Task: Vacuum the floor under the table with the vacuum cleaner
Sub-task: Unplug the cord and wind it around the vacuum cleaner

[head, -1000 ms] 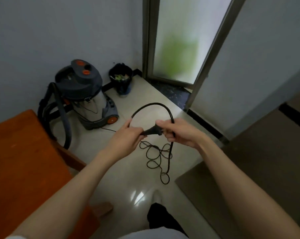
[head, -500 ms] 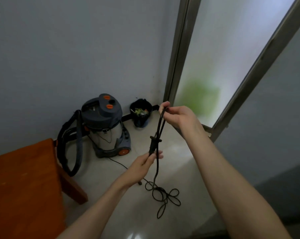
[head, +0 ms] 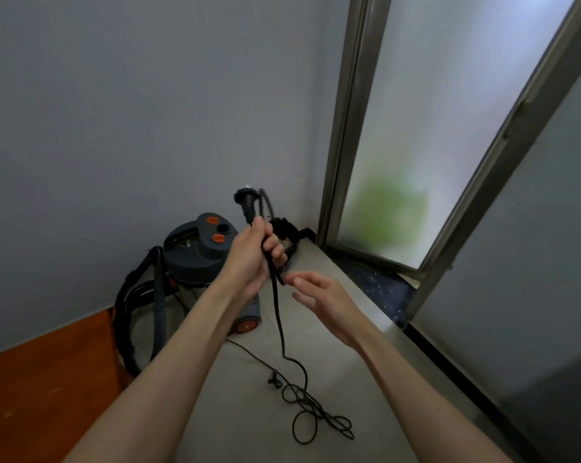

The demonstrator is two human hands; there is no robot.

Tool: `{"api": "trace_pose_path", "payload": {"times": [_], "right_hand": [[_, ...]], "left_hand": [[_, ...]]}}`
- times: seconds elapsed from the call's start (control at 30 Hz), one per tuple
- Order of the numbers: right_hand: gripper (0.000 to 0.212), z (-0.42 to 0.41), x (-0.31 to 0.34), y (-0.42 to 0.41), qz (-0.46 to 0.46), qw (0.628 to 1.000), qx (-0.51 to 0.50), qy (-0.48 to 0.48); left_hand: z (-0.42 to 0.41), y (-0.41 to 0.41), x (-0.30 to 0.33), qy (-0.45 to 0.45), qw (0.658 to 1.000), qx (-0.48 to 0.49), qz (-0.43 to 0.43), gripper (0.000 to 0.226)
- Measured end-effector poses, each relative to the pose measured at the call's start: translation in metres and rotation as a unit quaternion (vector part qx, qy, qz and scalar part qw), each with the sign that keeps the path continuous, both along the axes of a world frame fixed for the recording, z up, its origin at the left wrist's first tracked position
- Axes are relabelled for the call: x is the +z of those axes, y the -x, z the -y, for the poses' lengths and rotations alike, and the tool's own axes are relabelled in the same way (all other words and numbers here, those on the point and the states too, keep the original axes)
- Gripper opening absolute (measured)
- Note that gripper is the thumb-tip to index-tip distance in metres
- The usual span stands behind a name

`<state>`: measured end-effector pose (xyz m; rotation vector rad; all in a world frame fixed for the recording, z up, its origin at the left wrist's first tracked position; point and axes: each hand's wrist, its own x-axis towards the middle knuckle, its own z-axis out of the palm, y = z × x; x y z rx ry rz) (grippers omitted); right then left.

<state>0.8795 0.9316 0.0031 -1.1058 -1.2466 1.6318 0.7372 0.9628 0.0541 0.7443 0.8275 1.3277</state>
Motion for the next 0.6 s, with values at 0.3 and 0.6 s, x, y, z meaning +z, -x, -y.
{"api": "trace_pose_path", "payload": {"times": [0.3,0.6], "right_hand": [[0.026,-0.005,-0.022,0.031,0.213,0.959,0.166,-0.081],[0.020,-0.012,0.013,0.035,0.033,0.990,0.100,-0.096]], "left_hand": [[-0.018,0.032,0.058,0.014,0.978,0.044,0.201,0.041],[0.008,0.026,0.018,-0.012,0.998,0.052,-0.036,0.035]]}}
